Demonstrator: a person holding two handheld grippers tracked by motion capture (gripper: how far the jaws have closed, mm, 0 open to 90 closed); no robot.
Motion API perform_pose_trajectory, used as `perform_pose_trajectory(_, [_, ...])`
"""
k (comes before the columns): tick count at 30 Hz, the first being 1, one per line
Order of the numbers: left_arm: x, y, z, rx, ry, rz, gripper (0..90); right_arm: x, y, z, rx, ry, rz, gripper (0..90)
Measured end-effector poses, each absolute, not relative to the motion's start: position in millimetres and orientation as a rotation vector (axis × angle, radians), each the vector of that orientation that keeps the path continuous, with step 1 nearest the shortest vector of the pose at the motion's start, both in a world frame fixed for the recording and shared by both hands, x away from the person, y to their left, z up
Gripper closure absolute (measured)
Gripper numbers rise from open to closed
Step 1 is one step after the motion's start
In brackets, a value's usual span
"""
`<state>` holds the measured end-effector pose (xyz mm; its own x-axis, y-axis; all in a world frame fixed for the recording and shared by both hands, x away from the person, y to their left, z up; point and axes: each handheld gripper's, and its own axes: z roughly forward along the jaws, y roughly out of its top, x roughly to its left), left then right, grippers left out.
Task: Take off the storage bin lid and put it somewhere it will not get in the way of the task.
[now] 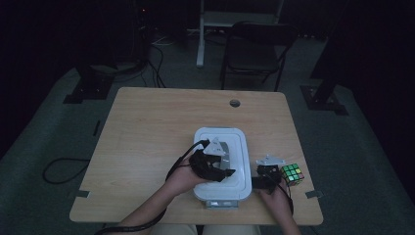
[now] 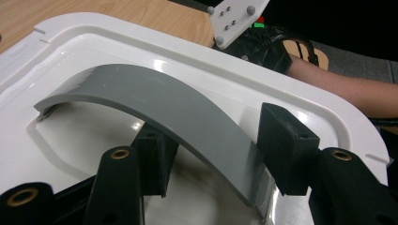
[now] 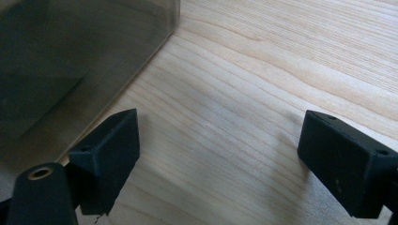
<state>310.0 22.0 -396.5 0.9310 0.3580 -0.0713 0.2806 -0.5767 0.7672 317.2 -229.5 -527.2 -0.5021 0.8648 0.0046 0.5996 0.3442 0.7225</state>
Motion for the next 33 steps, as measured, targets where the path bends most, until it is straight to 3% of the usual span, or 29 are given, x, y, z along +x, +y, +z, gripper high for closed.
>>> perform_pose_trajectory(6, [311.0,25.0,-396.1,2.192,0.462,0.045,59.5,317.2,-229.5,-527.2,1.289,2.234,0.958,13.1])
perform_pose_trajectory(17, [304.4,32.5,-381.7,2.150,0.421,0.027,67.5,317.4,-229.7,-527.3,1.284,2.234,0.958,13.1])
perform_pose_trajectory(33, [293.4,67.1,-346.9,2.095,0.407,0.101,67.6,317.3,-229.6,-527.2,1.287,2.233,0.957,13.1])
